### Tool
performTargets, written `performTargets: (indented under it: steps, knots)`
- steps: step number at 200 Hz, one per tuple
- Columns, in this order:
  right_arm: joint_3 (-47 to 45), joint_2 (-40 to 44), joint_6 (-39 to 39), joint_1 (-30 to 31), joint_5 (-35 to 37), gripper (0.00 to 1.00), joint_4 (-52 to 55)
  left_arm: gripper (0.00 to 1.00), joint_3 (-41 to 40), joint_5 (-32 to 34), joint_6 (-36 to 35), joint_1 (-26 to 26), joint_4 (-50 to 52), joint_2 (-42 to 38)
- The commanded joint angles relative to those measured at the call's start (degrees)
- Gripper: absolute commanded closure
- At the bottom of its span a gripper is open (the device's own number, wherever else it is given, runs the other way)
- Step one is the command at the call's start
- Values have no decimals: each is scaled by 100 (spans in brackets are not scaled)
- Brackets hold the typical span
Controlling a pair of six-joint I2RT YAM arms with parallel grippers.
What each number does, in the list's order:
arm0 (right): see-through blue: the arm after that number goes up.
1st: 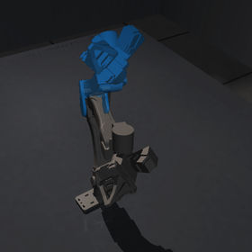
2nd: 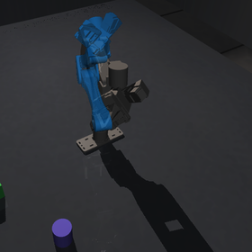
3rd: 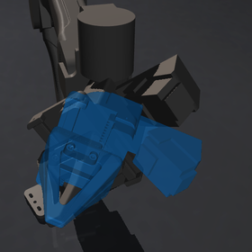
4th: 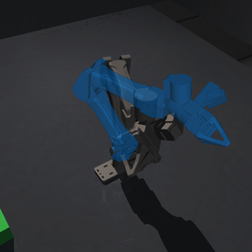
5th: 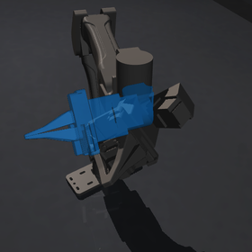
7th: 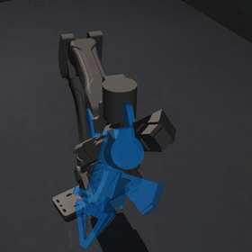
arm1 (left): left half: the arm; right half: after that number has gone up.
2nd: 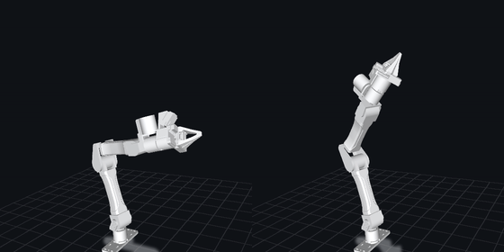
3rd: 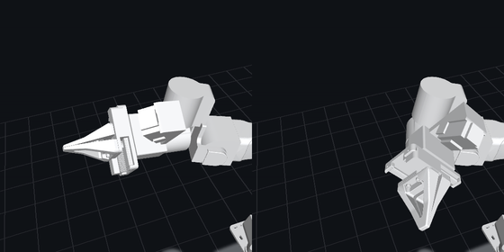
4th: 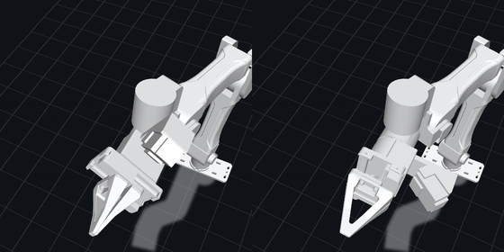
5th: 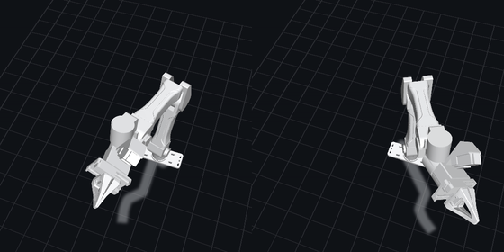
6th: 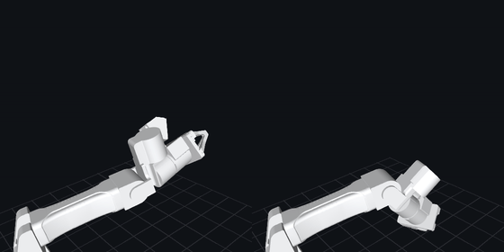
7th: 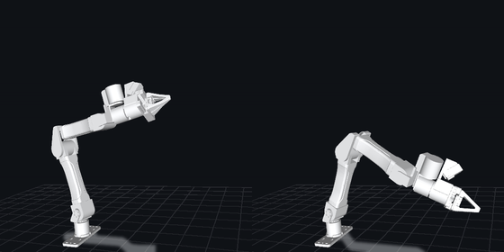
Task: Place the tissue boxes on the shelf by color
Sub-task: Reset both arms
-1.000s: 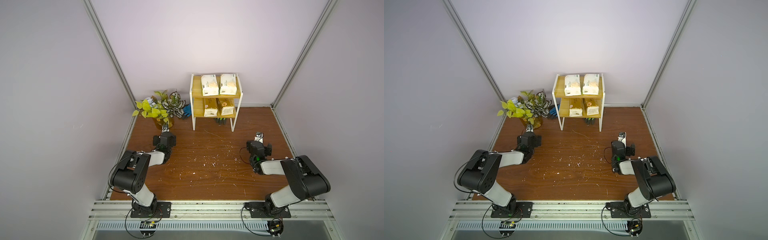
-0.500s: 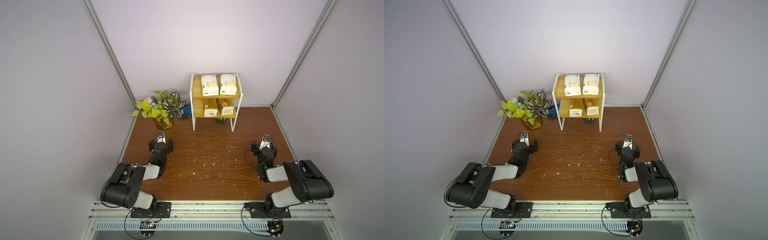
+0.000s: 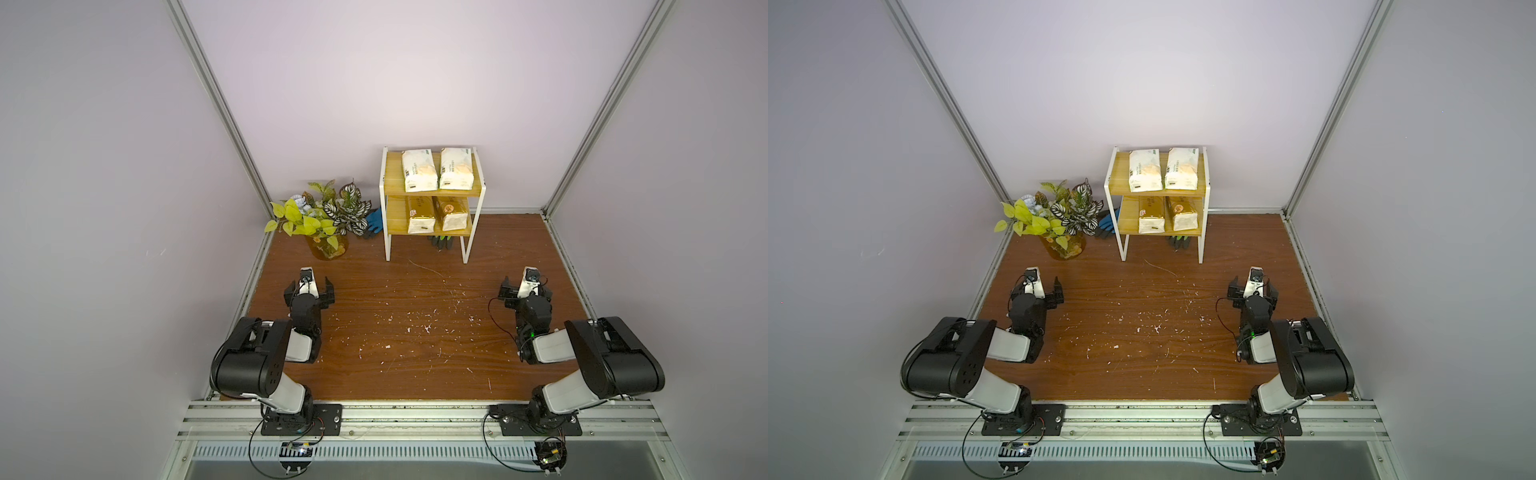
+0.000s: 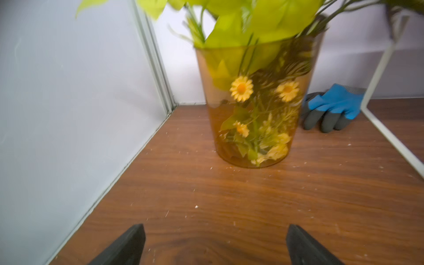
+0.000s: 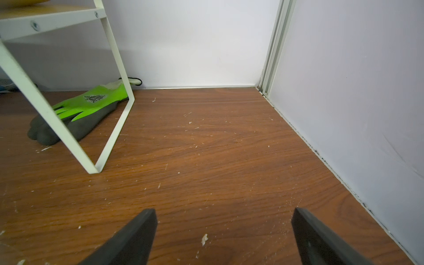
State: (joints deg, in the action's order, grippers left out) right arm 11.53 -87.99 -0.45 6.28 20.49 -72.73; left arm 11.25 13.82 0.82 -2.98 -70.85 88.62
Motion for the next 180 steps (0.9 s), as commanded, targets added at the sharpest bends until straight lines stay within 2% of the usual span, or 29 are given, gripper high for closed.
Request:
performTargets:
  steps: [1,66,89,155,164,180]
  knots:
    - [34,5,-78,-18,-72,0,-319,0,61,-257,133,75,-412,22]
    - [-19,-61,-61,-22,-65,1,-523,0,-26,-250,109,65,-632,38]
    - [-28,-61,-61,-21,-63,0,-534,0,-129,114,-30,-140,-901,79]
    - [-21,-64,-61,-19,-64,1,-541,0,-101,111,-38,-141,-874,88]
    - [-22,-70,-61,-22,-67,0,-535,0,-36,14,11,-85,-752,95]
    - [-19,-70,-61,-22,-61,1,-537,0,54,-544,174,196,-477,65]
